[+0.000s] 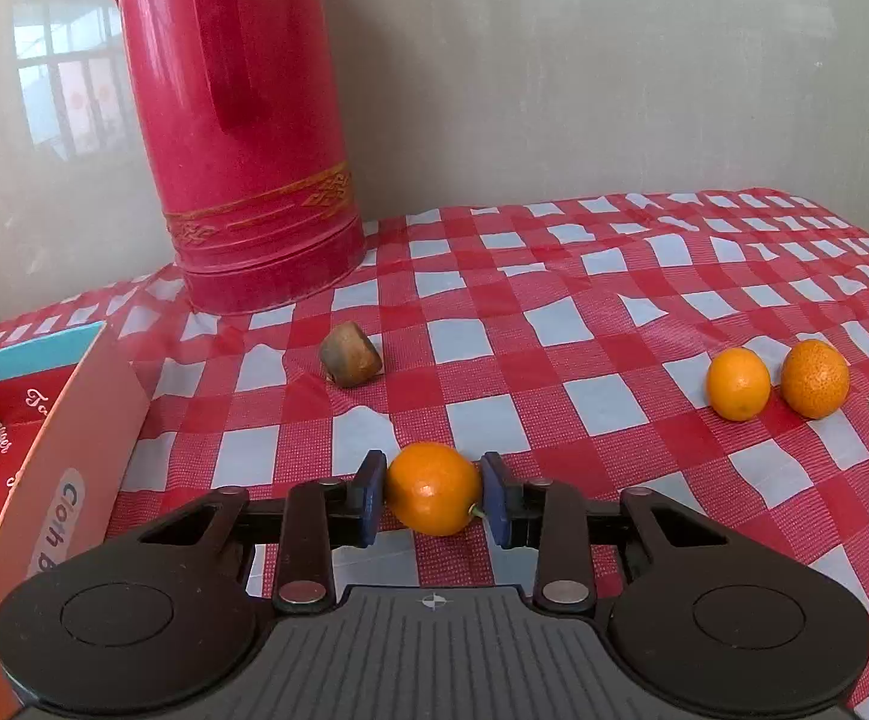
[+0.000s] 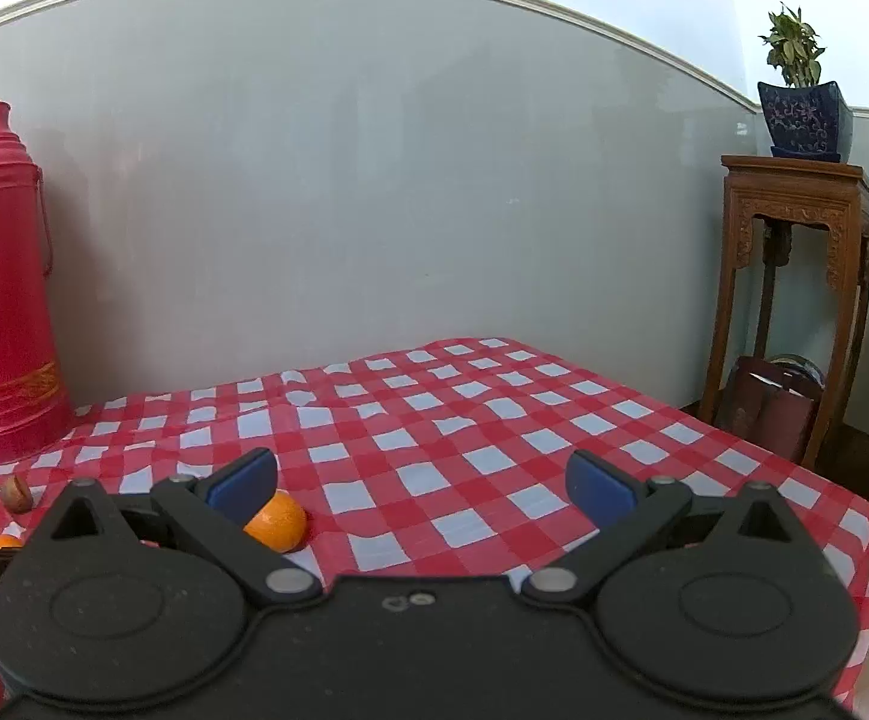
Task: Organize fruits
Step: 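Carry the small orange with the left tool over the red box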
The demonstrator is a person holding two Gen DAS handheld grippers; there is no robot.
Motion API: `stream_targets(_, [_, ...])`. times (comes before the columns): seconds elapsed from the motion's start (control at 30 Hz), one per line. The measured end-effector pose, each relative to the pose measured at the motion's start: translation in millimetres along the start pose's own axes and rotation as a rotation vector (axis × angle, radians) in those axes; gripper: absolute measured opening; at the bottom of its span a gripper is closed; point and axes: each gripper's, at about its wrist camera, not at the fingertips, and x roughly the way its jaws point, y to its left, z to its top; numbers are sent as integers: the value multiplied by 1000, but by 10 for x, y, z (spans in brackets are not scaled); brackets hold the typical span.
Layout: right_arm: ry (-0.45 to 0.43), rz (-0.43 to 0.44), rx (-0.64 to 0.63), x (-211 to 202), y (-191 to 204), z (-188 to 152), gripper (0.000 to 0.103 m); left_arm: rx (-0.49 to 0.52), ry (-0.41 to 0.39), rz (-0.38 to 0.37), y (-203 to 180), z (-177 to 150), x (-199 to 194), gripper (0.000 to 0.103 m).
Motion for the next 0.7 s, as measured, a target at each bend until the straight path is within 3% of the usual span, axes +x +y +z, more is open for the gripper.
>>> stream_targets(0.7, [11,23,-21,-13,127,-8,97,-8,-33,-6,165,7,-364,34])
